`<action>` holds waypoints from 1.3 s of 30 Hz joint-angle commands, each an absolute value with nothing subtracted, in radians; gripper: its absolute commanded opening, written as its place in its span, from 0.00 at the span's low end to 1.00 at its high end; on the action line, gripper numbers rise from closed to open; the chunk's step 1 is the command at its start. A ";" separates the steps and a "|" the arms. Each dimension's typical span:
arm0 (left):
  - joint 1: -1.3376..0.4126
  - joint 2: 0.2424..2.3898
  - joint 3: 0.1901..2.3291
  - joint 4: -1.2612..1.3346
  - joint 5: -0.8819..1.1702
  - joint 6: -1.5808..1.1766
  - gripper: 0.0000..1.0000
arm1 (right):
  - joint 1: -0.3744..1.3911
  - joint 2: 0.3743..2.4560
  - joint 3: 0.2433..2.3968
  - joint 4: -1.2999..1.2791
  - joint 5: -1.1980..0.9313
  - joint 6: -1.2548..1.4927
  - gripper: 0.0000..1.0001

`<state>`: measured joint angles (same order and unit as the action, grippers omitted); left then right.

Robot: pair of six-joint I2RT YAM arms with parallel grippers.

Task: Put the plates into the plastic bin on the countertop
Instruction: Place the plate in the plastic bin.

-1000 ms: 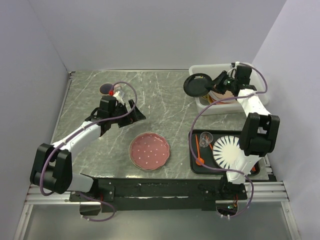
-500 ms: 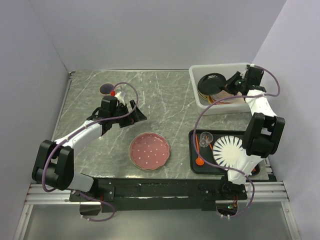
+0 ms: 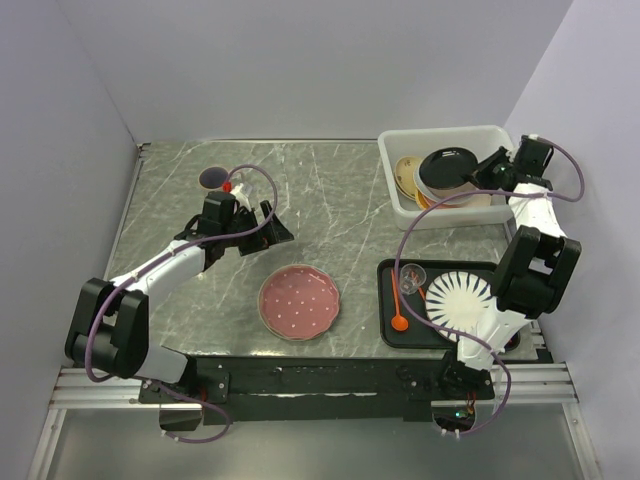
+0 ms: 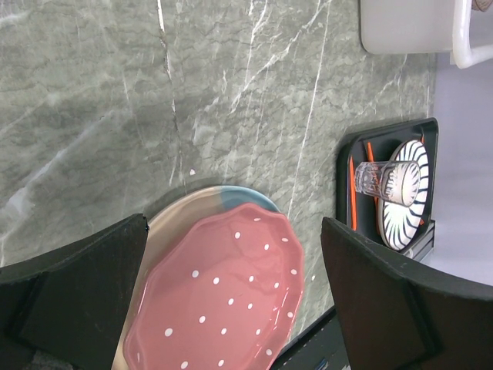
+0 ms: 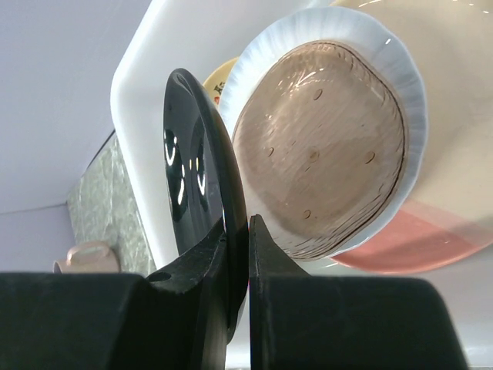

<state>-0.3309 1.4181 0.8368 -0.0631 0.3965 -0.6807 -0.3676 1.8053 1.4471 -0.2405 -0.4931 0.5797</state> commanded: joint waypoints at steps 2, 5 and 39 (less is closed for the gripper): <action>-0.334 1.394 0.853 -0.020 0.403 -0.669 0.99 | -0.377 1.799 1.457 -0.213 -0.445 0.581 0.00; -0.334 1.384 0.859 -0.023 0.400 -0.667 0.99 | -0.380 1.799 1.448 -0.215 -0.420 0.577 0.00; -0.334 1.359 0.824 -0.040 0.385 -0.661 0.99 | -0.322 1.750 1.451 -0.281 -0.150 0.512 0.93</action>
<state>-0.3309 1.3880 0.8341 -0.0643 0.3908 -0.6807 -0.3374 1.8446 1.4494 -0.2932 -0.2405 0.5320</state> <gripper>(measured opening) 0.994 0.899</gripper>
